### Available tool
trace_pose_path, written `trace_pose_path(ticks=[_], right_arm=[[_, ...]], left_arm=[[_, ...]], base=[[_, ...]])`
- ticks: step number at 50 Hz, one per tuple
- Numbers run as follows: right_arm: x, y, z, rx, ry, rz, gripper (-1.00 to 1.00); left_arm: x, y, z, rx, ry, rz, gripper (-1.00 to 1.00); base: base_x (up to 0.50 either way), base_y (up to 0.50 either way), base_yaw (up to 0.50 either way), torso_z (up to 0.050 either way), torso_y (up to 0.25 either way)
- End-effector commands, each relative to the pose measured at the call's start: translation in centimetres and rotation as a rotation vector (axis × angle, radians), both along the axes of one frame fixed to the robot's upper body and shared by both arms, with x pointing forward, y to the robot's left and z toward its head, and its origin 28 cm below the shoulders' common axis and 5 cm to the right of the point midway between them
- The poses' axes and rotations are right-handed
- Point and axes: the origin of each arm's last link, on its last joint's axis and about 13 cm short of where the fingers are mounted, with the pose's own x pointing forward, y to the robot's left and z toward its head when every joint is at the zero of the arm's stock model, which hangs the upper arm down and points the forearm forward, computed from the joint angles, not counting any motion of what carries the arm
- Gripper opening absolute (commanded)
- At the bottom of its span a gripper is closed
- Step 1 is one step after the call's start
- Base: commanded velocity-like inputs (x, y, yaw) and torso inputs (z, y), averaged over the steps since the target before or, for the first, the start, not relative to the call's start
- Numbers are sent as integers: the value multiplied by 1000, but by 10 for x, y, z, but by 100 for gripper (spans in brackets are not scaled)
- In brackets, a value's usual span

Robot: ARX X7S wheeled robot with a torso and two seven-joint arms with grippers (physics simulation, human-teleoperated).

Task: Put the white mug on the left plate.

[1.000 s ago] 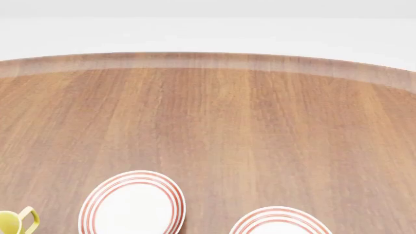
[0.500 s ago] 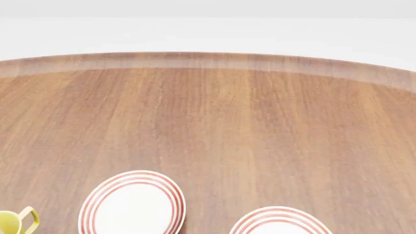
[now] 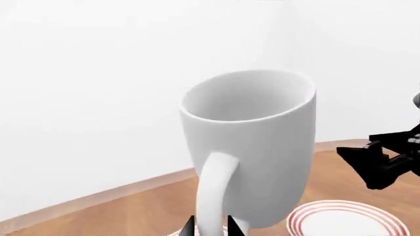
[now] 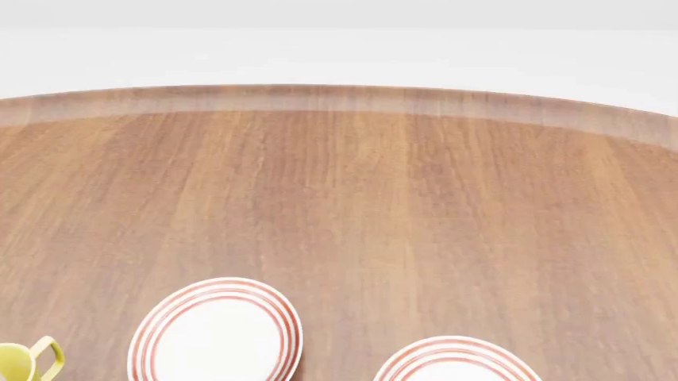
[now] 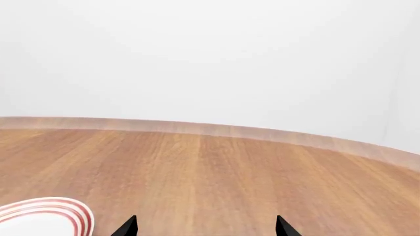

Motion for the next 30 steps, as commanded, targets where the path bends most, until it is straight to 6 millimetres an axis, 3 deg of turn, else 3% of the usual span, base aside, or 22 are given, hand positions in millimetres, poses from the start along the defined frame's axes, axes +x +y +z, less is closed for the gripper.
trace_pose_path(ticks=[1,5,30], right_arm=[[0,0,0,0,0,2,100],[0,0,1,1,-1,1,100],[-1,1,1,8,-6,11,100]], left_arm=[[20,-1,1,-86,-6,94,-100],[33,-1,1,-136,39,111,-100],[94,1,4,-43,90,64,-100]], base=[[0,0,0,0,0],[0,0,0,0,3],[0,0,0,0,0]])
